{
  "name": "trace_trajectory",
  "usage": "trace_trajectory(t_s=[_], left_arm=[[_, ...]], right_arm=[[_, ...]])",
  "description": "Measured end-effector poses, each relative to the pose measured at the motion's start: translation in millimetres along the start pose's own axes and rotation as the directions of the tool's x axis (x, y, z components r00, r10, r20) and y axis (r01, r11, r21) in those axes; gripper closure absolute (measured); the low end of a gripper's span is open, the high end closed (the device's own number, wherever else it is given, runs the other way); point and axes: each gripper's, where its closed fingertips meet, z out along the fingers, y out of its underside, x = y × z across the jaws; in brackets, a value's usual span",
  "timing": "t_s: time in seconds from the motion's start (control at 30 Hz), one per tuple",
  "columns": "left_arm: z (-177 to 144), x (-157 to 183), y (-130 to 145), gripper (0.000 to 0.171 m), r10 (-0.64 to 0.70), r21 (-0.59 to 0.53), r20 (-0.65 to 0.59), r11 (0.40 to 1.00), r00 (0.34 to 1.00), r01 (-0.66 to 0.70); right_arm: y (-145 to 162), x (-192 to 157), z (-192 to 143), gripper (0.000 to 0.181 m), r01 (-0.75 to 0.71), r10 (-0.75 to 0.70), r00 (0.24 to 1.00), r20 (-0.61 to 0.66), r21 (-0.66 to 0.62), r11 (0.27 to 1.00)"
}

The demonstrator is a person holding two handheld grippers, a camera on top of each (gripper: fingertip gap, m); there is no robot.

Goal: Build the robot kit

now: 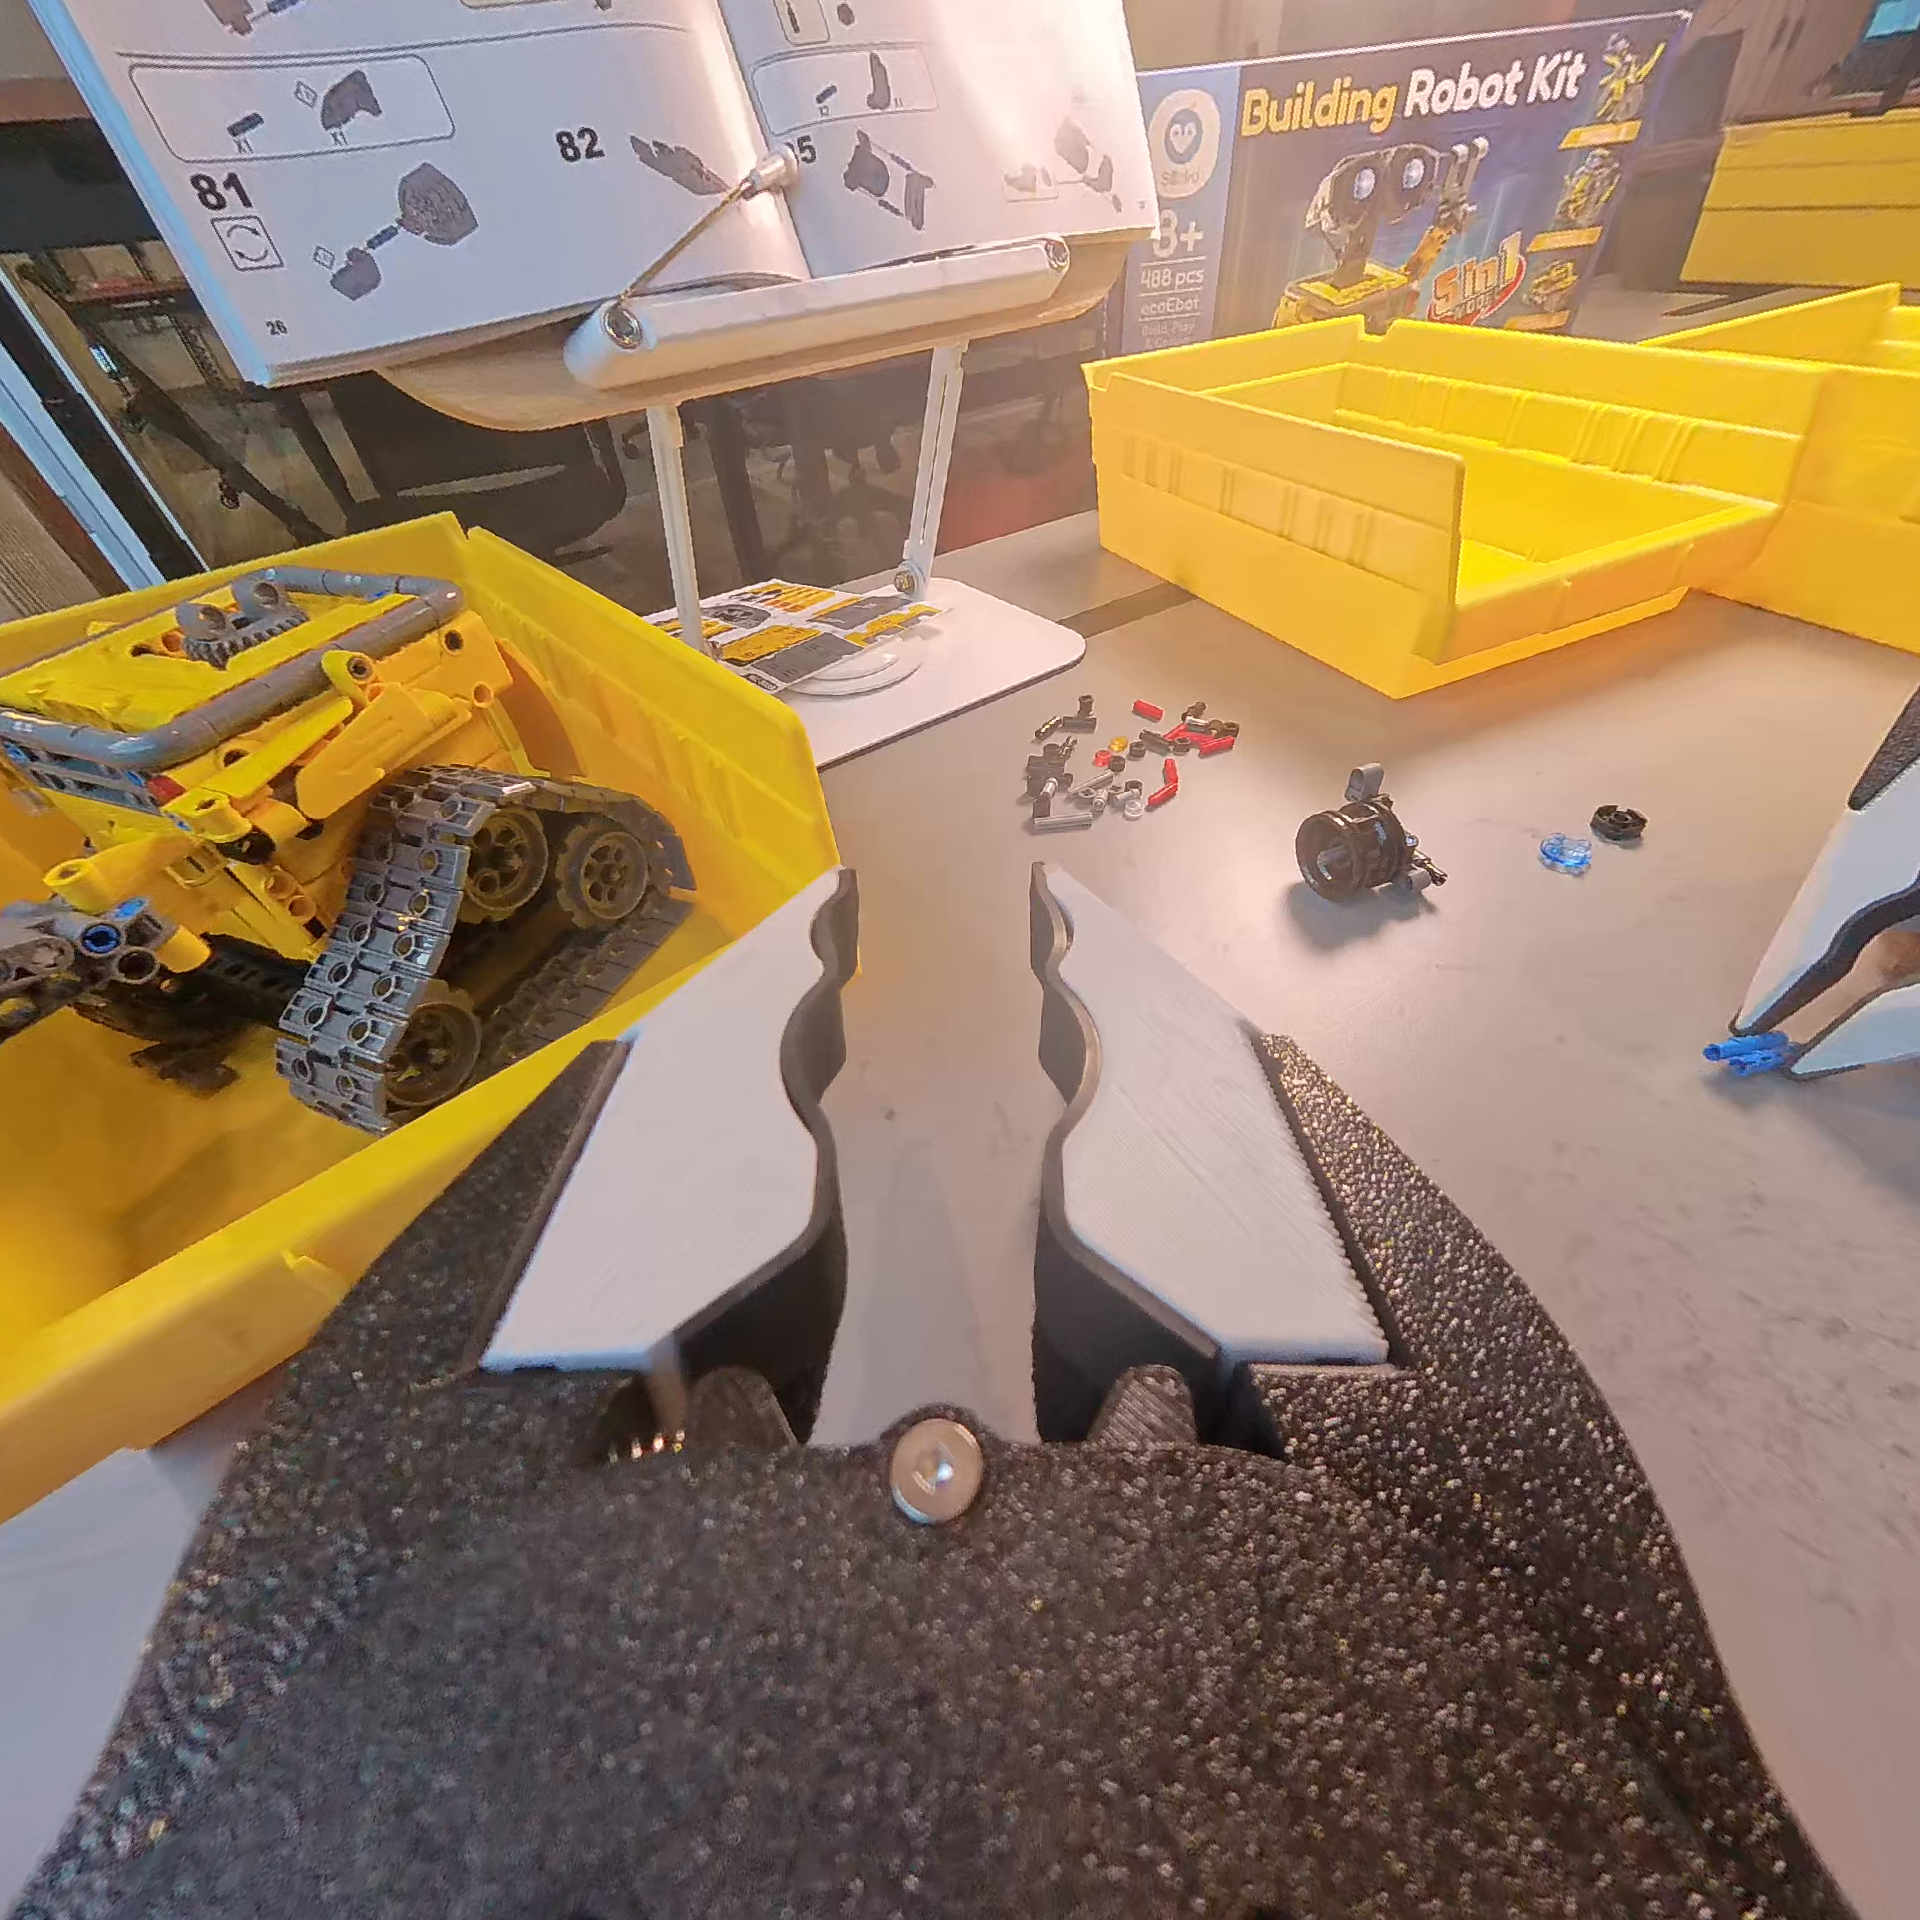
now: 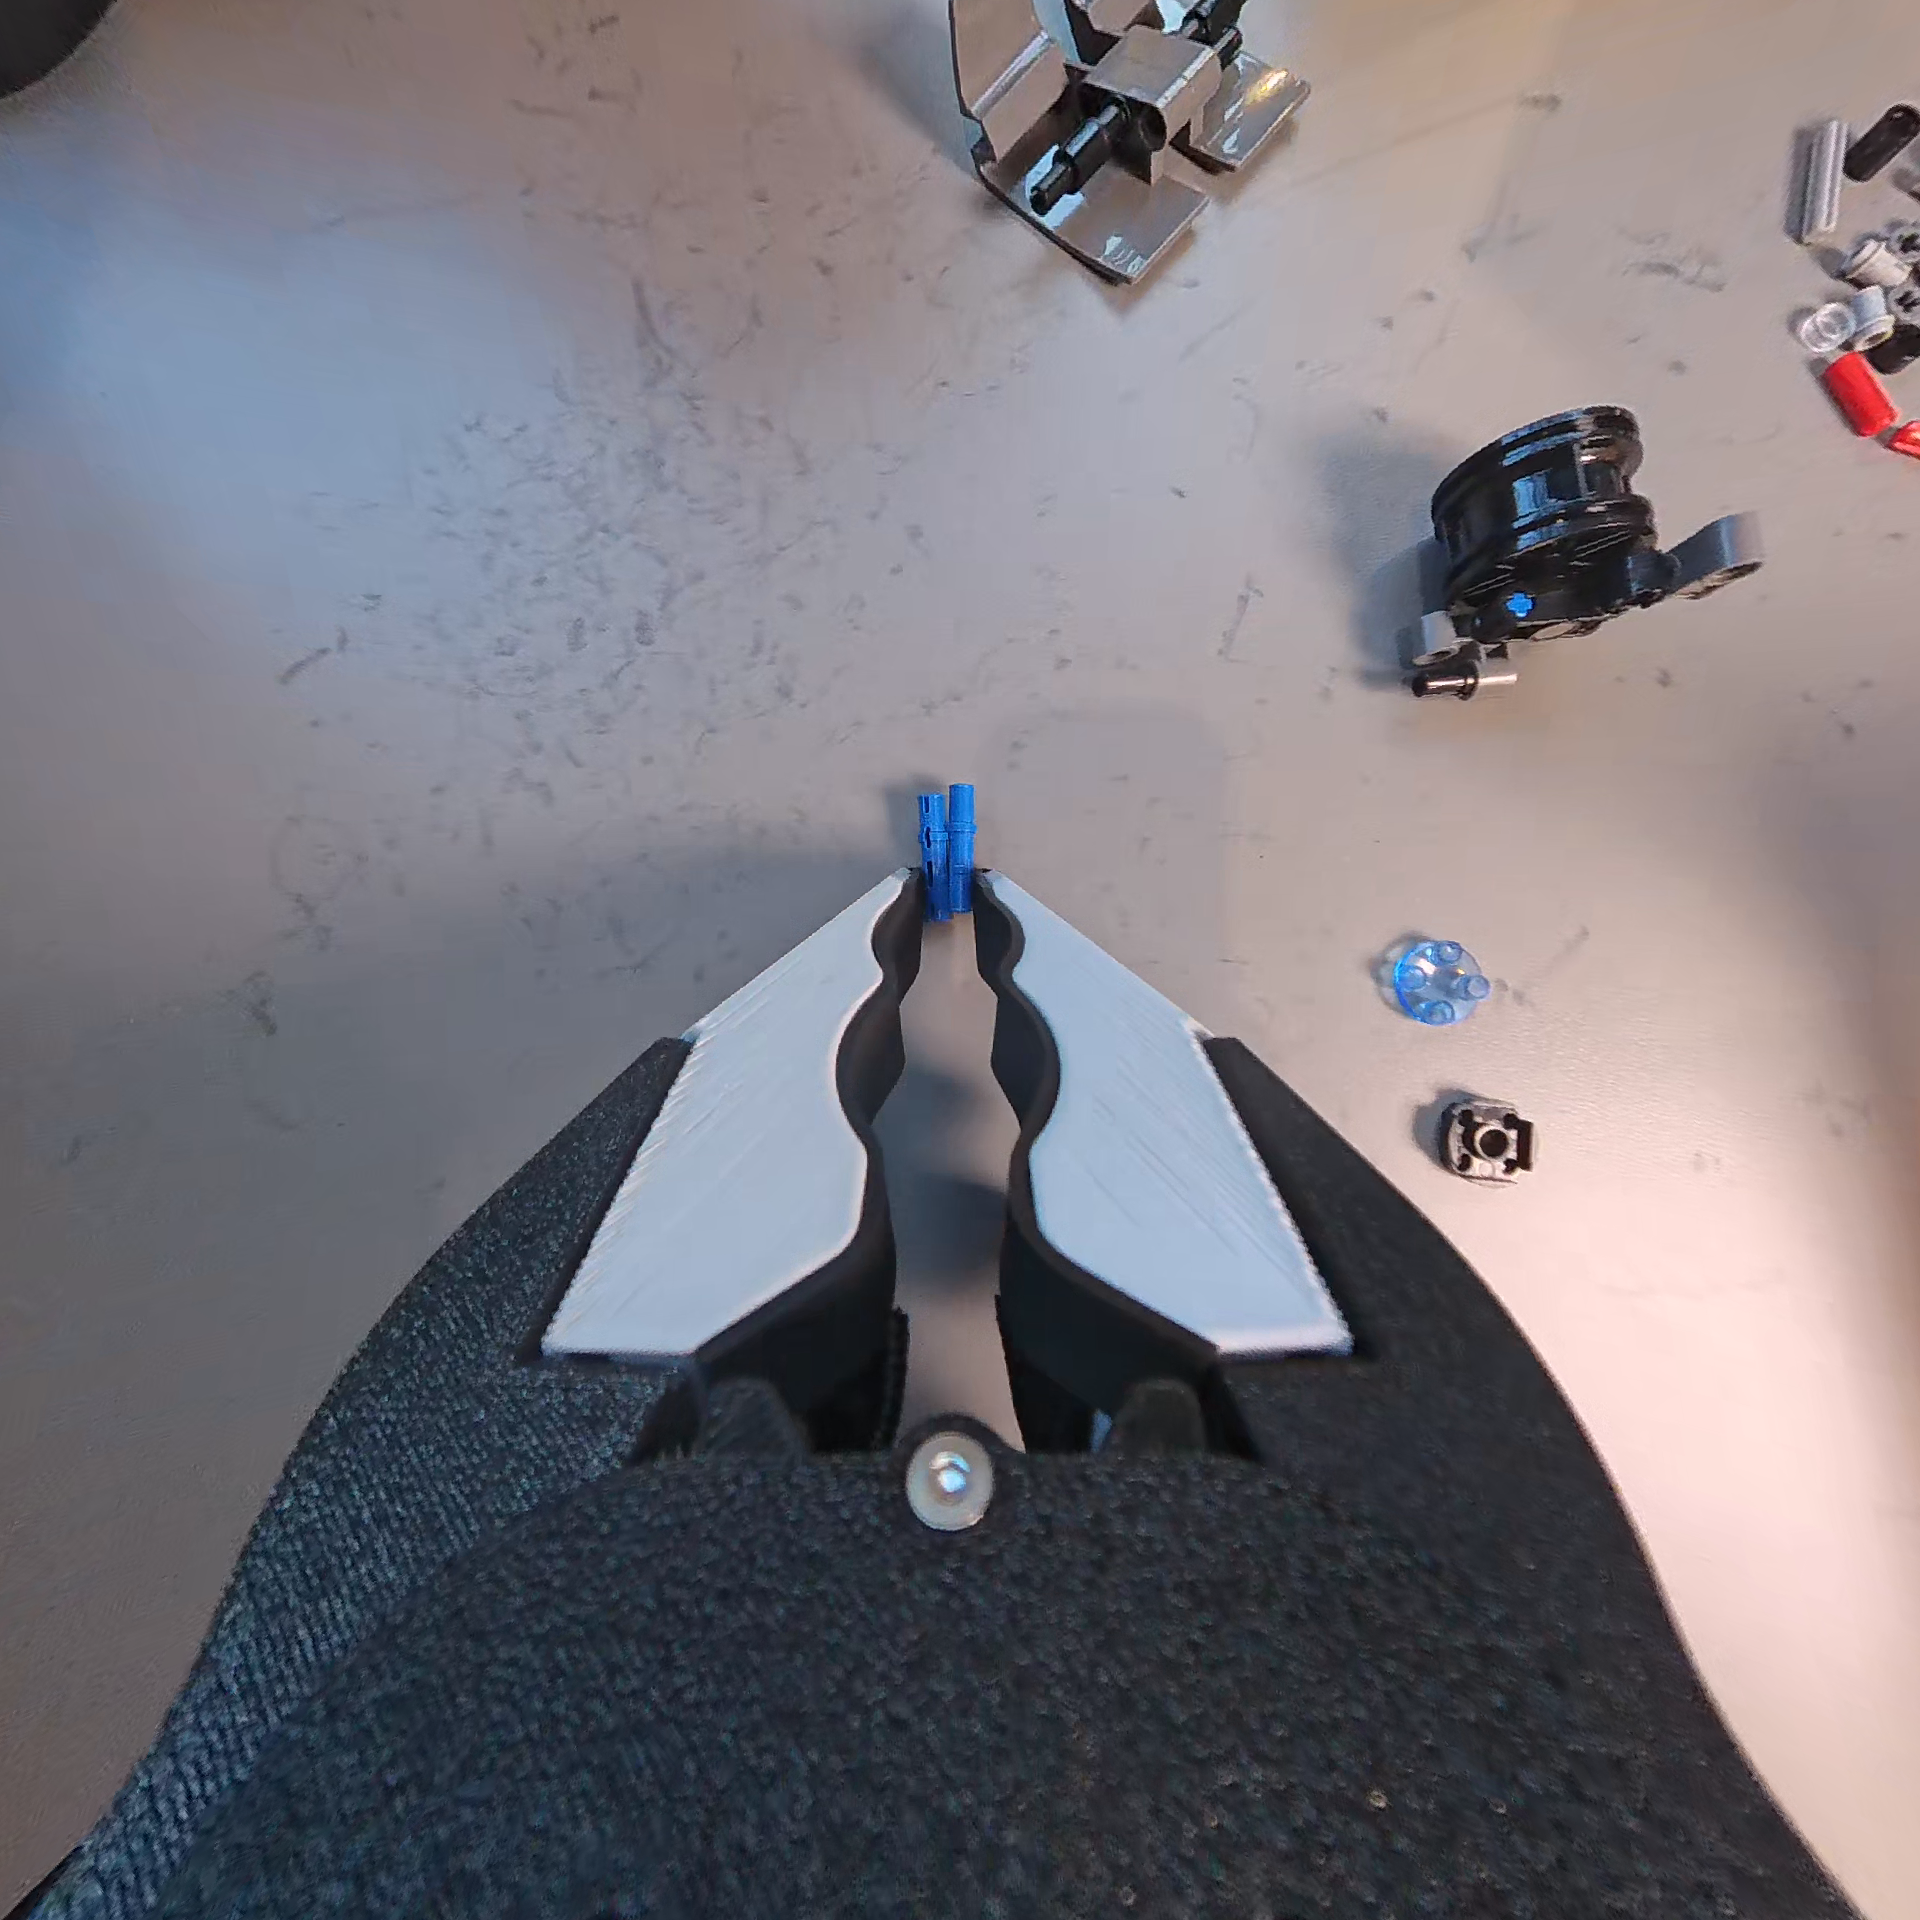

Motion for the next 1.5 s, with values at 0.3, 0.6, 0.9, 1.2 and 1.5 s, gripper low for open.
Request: trace_trajectory(t_s=[0.3, 0.6, 0.9, 1.2, 1.5], left_arm=[[1, 0, 1, 0.14, -0.004, -0.005, -0.003, 1.0, 1.0, 0.004], [65, -61, -81, 0.117, 0.037, 0.053, 0.068, 0.998, 0.997, -0.041], [171, -164, -139, 0.106, -0.038, 0.055, 0.285, 0.998, 0.958, 0.023], [182, -164, -142, 0.137, 0.036, 0.103, 0.374, 0.992, 0.927, -0.08], [195, -160, -143, 0.171, -0.006, 0.083, 0.336, 0.996, 0.942, -0.023]], right_arm=[[-3, 3, -3, 0.158, 0.039, -0.039, 0.999, 0.004, 0.0, 0.999], [-97, 66, -52, 0.142, 0.076, -0.004, 0.981, -0.193, 0.363, 0.929], [-201, 164, -71, 0.143, 0.089, 0.115, 0.94, -0.321, 0.556, 0.826], [-251, 227, -63, 0.143, 0.123, 0.157, 0.906, -0.393, 0.597, 0.792], [-268, 248, -36, 0.141, 0.111, 0.169, 0.894, -0.415, 0.571, 0.813]])
